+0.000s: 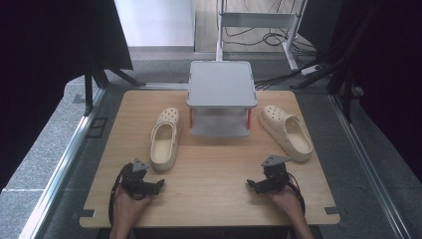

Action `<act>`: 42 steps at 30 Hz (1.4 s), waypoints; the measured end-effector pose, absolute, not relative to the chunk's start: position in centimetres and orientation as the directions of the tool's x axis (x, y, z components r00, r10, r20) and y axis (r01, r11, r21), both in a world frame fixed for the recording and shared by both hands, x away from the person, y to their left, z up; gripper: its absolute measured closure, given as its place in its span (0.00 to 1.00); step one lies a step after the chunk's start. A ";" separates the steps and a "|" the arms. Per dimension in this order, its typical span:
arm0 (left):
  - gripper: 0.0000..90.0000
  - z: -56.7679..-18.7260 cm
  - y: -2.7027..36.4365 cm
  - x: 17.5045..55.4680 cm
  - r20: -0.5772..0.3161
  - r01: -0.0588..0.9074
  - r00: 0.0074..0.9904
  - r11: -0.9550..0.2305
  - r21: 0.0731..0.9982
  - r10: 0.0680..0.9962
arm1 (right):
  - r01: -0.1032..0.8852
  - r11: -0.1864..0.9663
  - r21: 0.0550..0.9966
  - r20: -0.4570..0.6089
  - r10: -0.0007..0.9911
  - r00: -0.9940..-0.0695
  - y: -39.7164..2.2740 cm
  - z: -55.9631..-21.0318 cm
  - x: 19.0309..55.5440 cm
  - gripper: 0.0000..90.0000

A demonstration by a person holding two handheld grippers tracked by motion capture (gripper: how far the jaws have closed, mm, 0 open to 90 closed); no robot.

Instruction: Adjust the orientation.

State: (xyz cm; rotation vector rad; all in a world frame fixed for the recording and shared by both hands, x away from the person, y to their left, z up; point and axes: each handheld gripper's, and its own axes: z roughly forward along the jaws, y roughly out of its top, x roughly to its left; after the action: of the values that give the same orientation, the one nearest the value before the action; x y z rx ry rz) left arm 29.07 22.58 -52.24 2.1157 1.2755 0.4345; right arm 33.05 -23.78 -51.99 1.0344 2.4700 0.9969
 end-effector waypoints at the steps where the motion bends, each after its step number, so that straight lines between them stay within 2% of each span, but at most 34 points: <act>1: 0.00 -52.2 22.6 29.1 -0.037 0.672 0.479 -0.340 0.658 0.877 | 0.515 0.505 0.693 0.005 0.711 -0.703 -23.8 -52.0 33.0 0.00; 27: 0.00 -52.2 22.6 29.1 -0.037 0.672 0.480 -0.340 0.658 0.877 | 0.521 0.497 0.694 0.010 0.716 -0.698 -23.8 -52.0 33.0 0.00; 32: 0.00 -52.2 22.6 29.1 -0.037 0.672 0.480 -0.340 0.657 0.877 | 0.545 0.492 0.679 0.045 0.713 -0.699 -23.7 -51.3 33.2 0.01; 42: 0.00 -52.2 22.6 29.1 -0.037 0.672 0.480 -0.340 0.658 0.877 | 0.519 0.497 0.695 0.061 0.679 -0.732 -22.6 -48.9 34.0 0.00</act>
State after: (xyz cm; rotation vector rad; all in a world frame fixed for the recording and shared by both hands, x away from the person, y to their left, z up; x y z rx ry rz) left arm 29.08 22.58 -52.23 2.1169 1.2748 0.4332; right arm 34.02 -22.57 -48.90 1.0257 2.5205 1.0576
